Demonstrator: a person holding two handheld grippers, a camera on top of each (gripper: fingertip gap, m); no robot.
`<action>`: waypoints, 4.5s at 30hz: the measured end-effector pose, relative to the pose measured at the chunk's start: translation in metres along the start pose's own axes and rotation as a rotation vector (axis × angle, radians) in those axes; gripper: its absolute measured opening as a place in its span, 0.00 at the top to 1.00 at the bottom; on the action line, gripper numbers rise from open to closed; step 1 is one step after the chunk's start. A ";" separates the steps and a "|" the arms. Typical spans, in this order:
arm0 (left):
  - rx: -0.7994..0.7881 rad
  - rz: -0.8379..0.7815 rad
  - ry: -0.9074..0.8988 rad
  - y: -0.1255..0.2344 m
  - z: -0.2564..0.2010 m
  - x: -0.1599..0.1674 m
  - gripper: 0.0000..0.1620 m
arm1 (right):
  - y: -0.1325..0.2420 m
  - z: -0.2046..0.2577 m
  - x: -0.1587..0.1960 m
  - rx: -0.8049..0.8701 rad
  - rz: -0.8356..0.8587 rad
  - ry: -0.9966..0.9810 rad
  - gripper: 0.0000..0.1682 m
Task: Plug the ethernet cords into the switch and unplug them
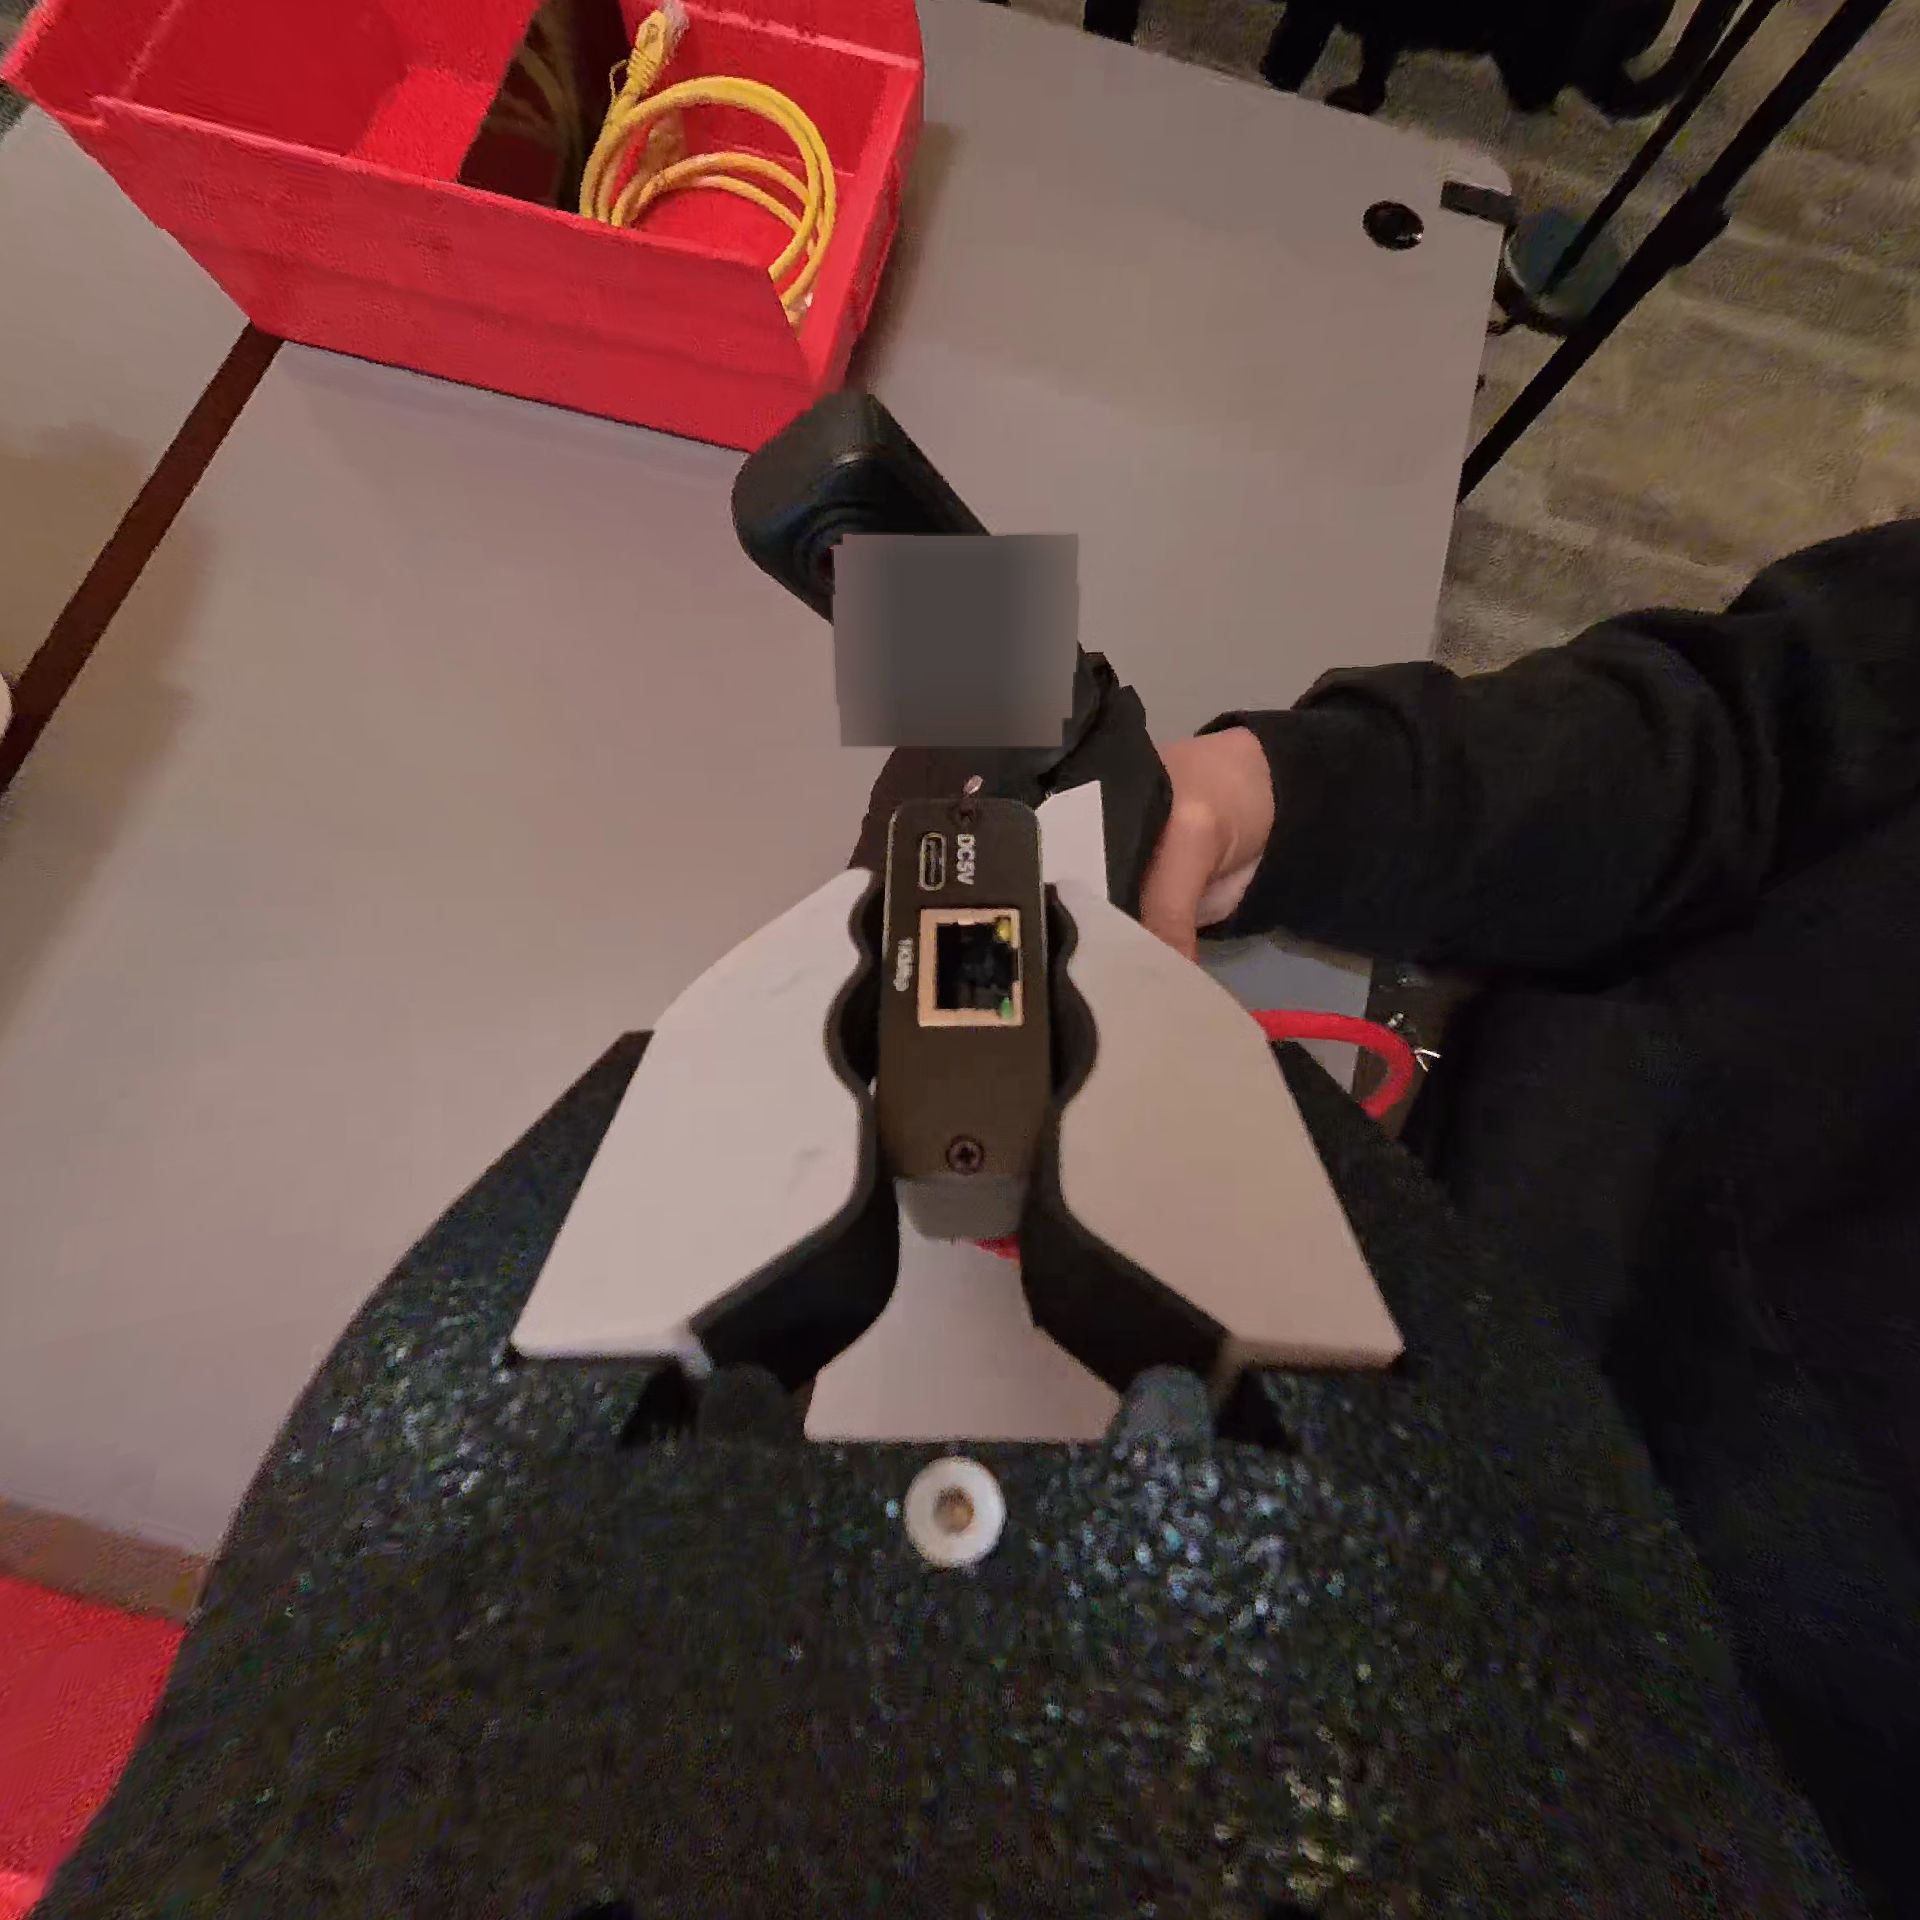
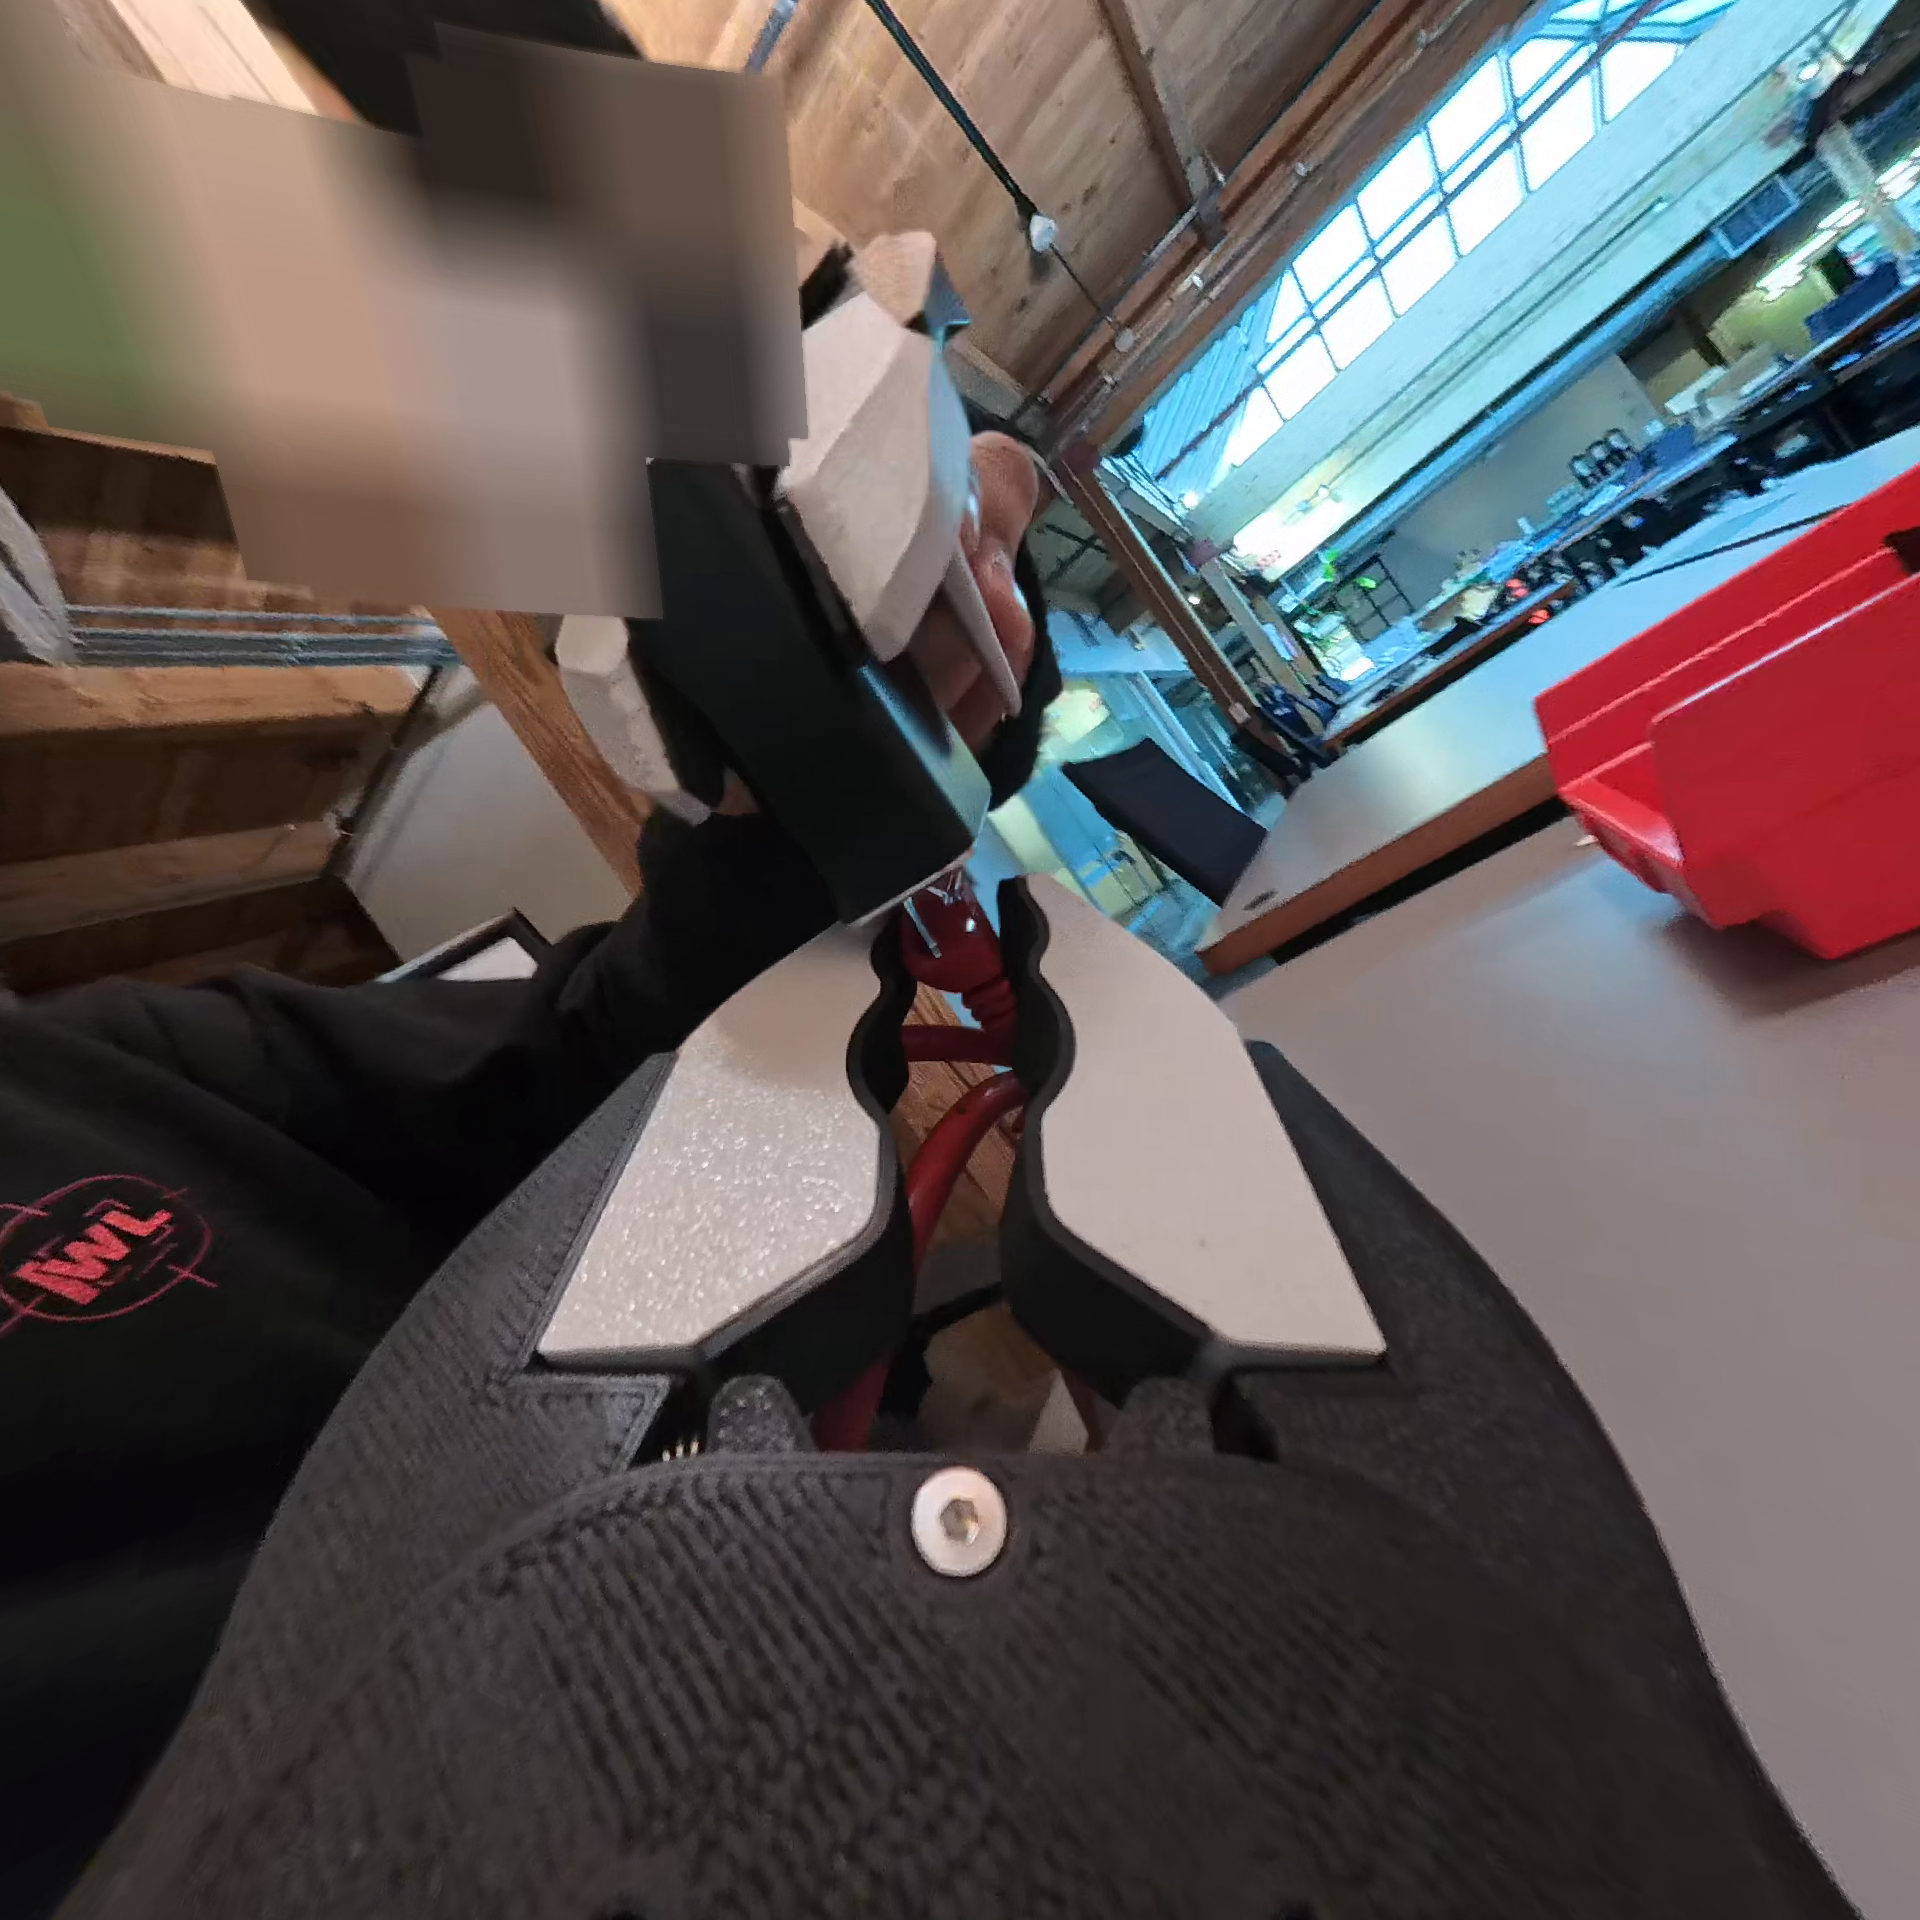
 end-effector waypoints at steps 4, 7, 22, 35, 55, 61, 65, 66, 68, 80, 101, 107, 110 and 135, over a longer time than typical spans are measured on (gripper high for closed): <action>0.055 -0.062 0.021 0.004 0.003 -0.001 0.84 | -0.003 0.011 -0.008 0.099 0.075 0.106 0.90; 0.140 -0.171 0.018 0.012 0.001 -0.008 0.84 | -0.012 0.035 -0.019 0.199 0.151 0.256 0.90; 0.279 -0.373 -0.046 0.023 -0.014 -0.039 0.83 | -0.027 0.084 -0.034 0.297 0.125 0.659 0.87; 0.233 -0.359 0.012 0.023 -0.004 -0.026 0.83 | -0.032 0.069 -0.024 0.326 0.092 0.581 0.90; 0.124 -0.326 0.053 0.015 0.000 -0.004 0.84 | -0.028 0.039 -0.009 0.249 0.105 0.467 0.90; 0.117 -0.365 0.048 0.025 -0.006 0.005 0.83 | -0.034 0.042 -0.004 0.235 0.163 0.499 0.90; 0.118 -0.369 0.063 0.030 -0.016 0.018 0.69 | -0.040 0.045 0.001 0.214 0.208 0.503 0.90; 0.109 -0.365 0.060 0.029 -0.018 0.021 0.65 | -0.040 0.044 0.002 0.218 0.223 0.504 0.90; 0.065 -0.356 0.050 0.028 -0.020 0.027 0.59 | -0.040 0.042 0.004 0.237 0.255 0.515 0.90; 0.133 -0.359 0.015 0.020 -0.034 0.030 0.76 | -0.028 0.056 0.014 0.254 0.402 0.507 0.90; 0.122 -0.423 0.105 0.000 -0.026 0.028 0.66 | -0.007 0.051 -0.001 0.309 0.328 0.474 0.90; 0.078 -0.413 0.123 0.000 -0.026 0.031 0.79 | -0.010 0.051 0.001 0.299 0.347 0.469 0.90; 0.115 -0.448 0.137 0.003 -0.025 0.035 0.83 | -0.012 0.053 0.003 0.292 0.365 0.469 0.90; 0.077 -0.463 0.187 0.008 -0.031 0.039 0.76 | -0.017 0.043 0.013 0.235 0.303 0.368 0.90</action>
Point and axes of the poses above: each gripper's, where its closed fingertips meet, y back along the fingers, x out of its underside, z = x × y across the jaws, the point moved 9 cm from there along y, back along the fingers, and after that the axes turned 12 degrees about -z, right-handed, at the moved point
